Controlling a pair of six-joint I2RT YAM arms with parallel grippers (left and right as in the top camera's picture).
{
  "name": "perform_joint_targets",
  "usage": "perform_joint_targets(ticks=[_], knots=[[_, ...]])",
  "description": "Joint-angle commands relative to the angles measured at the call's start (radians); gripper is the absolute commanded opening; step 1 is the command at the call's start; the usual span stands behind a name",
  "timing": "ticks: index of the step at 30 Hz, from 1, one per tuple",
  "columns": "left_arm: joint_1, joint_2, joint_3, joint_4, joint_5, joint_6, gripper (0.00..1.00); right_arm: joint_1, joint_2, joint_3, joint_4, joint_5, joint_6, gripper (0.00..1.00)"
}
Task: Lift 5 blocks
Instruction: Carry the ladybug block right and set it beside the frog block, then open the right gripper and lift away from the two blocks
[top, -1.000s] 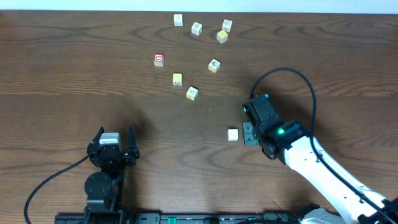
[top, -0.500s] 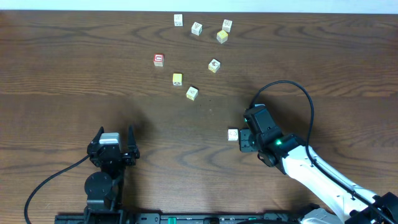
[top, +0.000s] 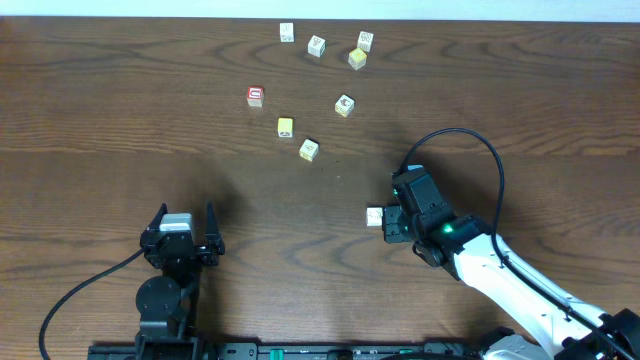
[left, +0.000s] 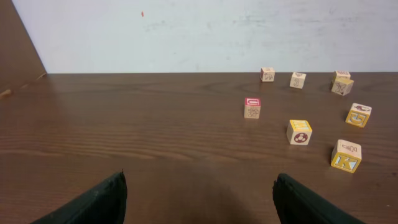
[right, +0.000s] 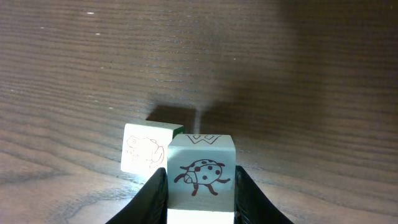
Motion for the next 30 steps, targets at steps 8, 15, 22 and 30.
perform_joint_targets(ticks=[8,15,22,30], knots=[[-0.004,-0.002,-0.017,-0.042,-0.011,-0.008,0.75,0.005,0.08,-0.001,0.043,-0.013,-0.013,0.22],[-0.004,-0.002,-0.017,-0.041,-0.011,-0.008,0.75,0.005,0.101,-0.001,0.074,-0.032,-0.011,0.23],[-0.004,-0.002,-0.017,-0.041,-0.011,-0.008,0.75,0.005,0.101,-0.001,0.079,-0.038,-0.011,0.33],[-0.004,-0.002,-0.017,-0.041,-0.011,-0.008,0.75,0.005,0.101,-0.001,0.074,-0.038,-0.011,0.34]])
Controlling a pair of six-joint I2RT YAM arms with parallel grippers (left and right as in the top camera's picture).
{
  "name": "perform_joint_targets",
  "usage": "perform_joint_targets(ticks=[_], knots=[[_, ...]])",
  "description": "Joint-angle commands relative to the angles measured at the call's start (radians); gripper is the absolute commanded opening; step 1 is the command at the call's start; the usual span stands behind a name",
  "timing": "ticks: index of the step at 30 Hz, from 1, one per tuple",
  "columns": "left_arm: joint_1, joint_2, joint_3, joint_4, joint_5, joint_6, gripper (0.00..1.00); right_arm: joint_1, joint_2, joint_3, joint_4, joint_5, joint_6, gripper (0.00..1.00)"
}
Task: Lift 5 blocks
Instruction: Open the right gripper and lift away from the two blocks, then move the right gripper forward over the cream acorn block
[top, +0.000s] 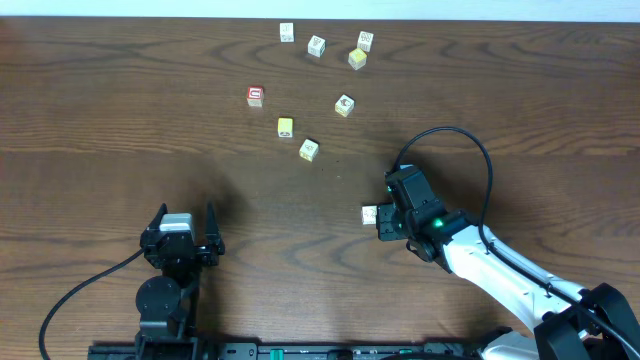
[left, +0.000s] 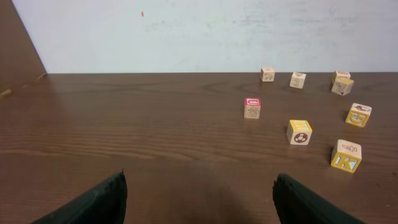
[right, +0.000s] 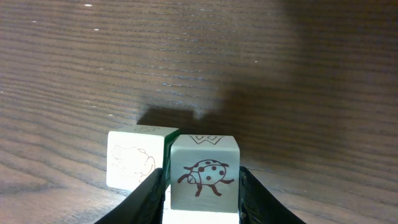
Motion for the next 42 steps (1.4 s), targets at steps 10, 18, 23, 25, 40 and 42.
perform_joint_targets(ticks=[10,18,23,25,40,42], knots=[[-0.004,-0.002,-0.017,-0.041,-0.012,-0.008,0.76,0.005,0.008,-0.002,-0.005,0.0,-0.006,0.34],[-0.004,-0.002,-0.017,-0.042,-0.012,-0.008,0.75,0.005,-0.003,0.0,-0.009,0.006,-0.01,0.34],[-0.004,-0.002,-0.017,-0.042,-0.012,-0.008,0.75,0.005,-0.08,0.016,-0.064,0.008,-0.053,0.36],[-0.004,-0.002,-0.017,-0.042,-0.012,-0.008,0.75,0.005,-0.128,0.033,-0.116,0.018,-0.071,0.39],[-0.004,-0.002,-0.017,-0.041,-0.012,-0.008,0.76,0.002,-0.199,0.163,-0.096,0.03,-0.169,0.89],[-0.004,-0.002,-0.017,-0.041,-0.012,-0.008,0.75,0.002,-0.11,0.238,-0.069,0.035,-0.225,0.91]])
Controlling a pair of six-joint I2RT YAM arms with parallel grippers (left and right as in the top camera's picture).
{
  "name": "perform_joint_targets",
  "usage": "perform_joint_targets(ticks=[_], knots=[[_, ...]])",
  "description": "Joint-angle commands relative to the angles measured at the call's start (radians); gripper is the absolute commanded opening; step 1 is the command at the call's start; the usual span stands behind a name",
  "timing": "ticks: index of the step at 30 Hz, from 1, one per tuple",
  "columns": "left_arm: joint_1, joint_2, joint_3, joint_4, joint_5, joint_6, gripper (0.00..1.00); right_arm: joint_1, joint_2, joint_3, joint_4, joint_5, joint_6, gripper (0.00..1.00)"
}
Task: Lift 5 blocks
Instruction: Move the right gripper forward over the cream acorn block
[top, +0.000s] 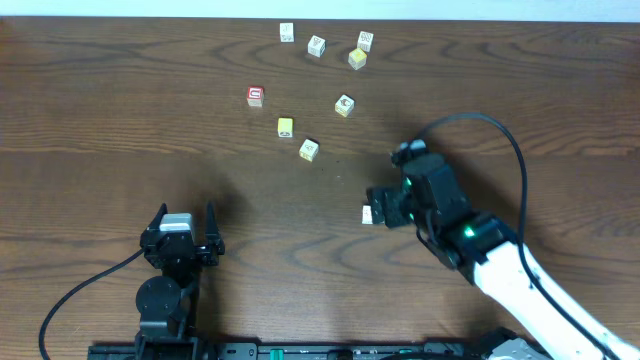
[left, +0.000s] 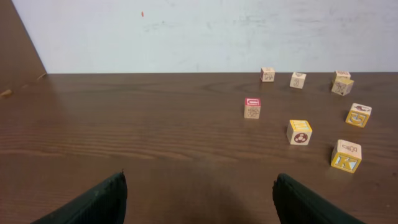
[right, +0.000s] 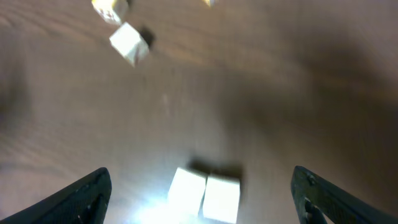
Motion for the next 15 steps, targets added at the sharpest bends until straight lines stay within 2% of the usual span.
perform_joint_targets(ticks=[1,8,15], knots=[[-0.004,-0.002,-0.017,-0.041,-0.011,-0.008,0.75,0.002,0.134,0.129,0.027,0.017,-0.111,0.91],[-0.004,-0.002,-0.017,-0.042,-0.011,-0.008,0.75,-0.044,0.433,0.422,0.008,0.013,-0.263,0.85],[-0.004,-0.002,-0.017,-0.041,-0.011,-0.008,0.75,-0.136,0.663,0.718,-0.063,-0.032,-0.373,0.88]])
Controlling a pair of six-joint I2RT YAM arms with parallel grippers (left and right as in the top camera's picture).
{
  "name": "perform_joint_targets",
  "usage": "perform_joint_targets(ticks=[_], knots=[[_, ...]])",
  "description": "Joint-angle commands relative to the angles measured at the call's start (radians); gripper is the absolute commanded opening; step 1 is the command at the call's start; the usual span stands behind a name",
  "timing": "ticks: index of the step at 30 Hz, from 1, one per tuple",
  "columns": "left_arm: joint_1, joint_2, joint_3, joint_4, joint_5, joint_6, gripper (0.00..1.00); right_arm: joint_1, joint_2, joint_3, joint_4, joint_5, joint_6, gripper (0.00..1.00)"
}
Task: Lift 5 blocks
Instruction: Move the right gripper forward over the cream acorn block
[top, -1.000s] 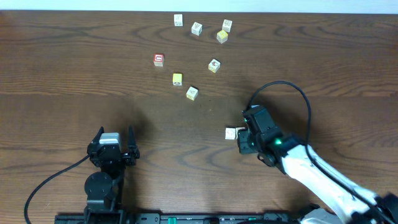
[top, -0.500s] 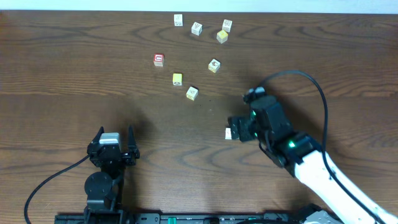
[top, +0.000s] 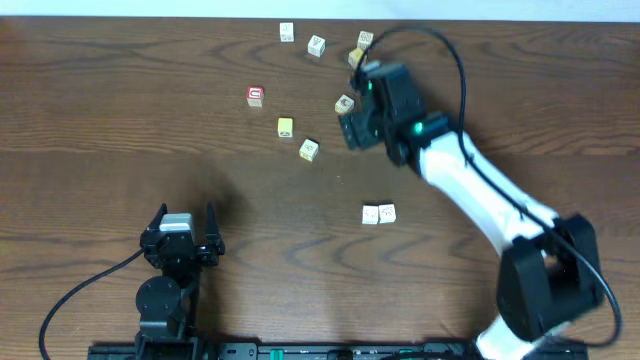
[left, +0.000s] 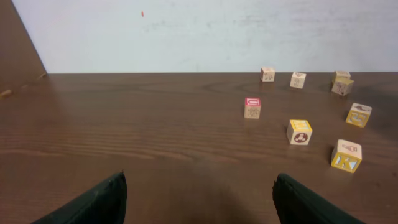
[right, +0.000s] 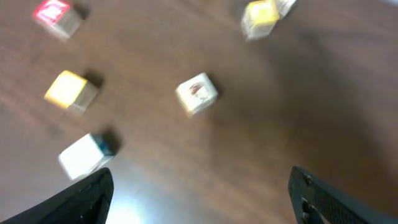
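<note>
Two pale blocks (top: 378, 214) lie side by side on the brown table (top: 120, 120), mid right. Several more blocks are scattered at the far side: a red one (top: 255, 96), a yellow one (top: 286, 127), a white one (top: 308, 149) and a picture block (top: 345, 104). My right gripper (top: 353, 128) hangs open over this group, empty. In the right wrist view the picture block (right: 197, 94) lies ahead of the open right gripper (right: 199, 205). My left gripper (top: 185, 222) rests open near the front left, holding nothing (left: 199, 199).
Further blocks sit at the back edge (top: 287, 32) (top: 317, 46) (top: 365, 40), one yellow block (right: 260, 17) close to the right arm's wrist. The right arm's cable (top: 455, 60) arcs over the far right of the table. A pale wall (left: 199, 31) rises behind the table.
My right gripper, open above the two side-by-side blocks, has moved to the far group of blocks and is still open. The pair stays where it lay. The left arm is unchanged.
My right gripper was shut on a ladybug block beside a white block at mid right. A second later the two blocks stood tight together. Then the gripper was open and higher, both blocks on the table. Now it hovers over the far blocks.
</note>
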Motion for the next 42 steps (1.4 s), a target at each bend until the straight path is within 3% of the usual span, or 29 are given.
perform_joint_targets(ticks=[1,10,26,42], knots=[[-0.004,-0.002,-0.017,-0.041,-0.012,-0.008,0.75,-0.046,0.096,0.14,-0.05,-0.028,-0.105,0.88],[-0.004,-0.002,-0.017,-0.042,-0.012,-0.008,0.75,-0.062,0.232,0.296,-0.143,-0.121,-0.264,0.93],[-0.004,-0.002,-0.017,-0.041,-0.012,-0.008,0.75,-0.105,0.319,0.296,-0.06,-0.172,-0.274,0.99],[-0.004,-0.002,-0.017,-0.042,-0.012,-0.008,0.75,-0.091,0.405,0.297,0.013,-0.275,-0.274,0.94]])
